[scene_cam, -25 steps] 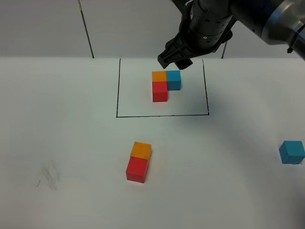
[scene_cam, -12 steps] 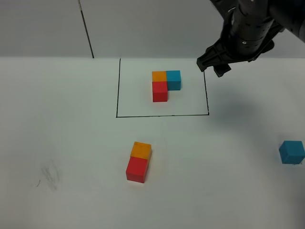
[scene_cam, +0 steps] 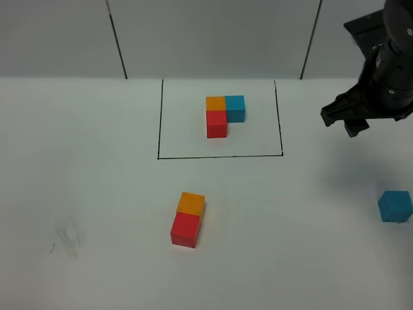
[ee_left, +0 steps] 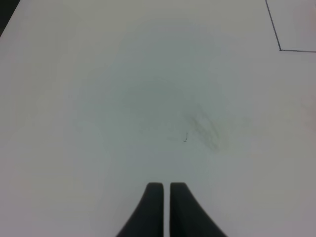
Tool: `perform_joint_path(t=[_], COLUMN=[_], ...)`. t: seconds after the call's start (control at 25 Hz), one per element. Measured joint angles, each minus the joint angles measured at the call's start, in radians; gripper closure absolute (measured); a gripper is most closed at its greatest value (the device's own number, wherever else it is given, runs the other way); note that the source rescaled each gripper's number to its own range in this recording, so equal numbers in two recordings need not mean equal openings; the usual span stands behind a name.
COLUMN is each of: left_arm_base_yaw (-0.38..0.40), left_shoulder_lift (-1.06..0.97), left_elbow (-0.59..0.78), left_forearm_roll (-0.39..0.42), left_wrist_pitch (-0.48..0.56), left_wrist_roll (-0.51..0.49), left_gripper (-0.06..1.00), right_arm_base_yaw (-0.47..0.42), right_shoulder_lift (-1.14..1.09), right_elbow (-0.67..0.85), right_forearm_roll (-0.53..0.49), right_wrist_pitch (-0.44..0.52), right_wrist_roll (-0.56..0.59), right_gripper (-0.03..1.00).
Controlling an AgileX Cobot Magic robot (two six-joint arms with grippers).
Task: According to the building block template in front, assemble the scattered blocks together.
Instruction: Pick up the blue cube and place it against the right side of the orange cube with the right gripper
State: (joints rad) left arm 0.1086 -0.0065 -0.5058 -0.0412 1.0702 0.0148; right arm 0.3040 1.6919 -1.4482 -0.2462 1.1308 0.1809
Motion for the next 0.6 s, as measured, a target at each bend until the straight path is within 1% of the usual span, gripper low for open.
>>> perform_joint_path(t=[0.36, 0.6], left_arm_base_yaw=[0.0, 0.0], left_shoulder_lift=[0.0, 0.0], left_elbow=[0.0, 0.0], left_forearm_roll=[0.0, 0.0], left_wrist_pitch=[0.0, 0.0], left_wrist_roll=[0.0, 0.0], left_gripper=[0.94, 0.94], right_arm_base_yaw=[-0.039, -0.096], right_shoulder_lift=[-0.05, -0.05], right_elbow=[0.316, 0.469], right_forearm_roll=[-0.007, -0.014], right_wrist_pitch=[-0.246, -0.421], right_wrist_roll=[0.099, 0.132], right_gripper=[0.14, 0.14])
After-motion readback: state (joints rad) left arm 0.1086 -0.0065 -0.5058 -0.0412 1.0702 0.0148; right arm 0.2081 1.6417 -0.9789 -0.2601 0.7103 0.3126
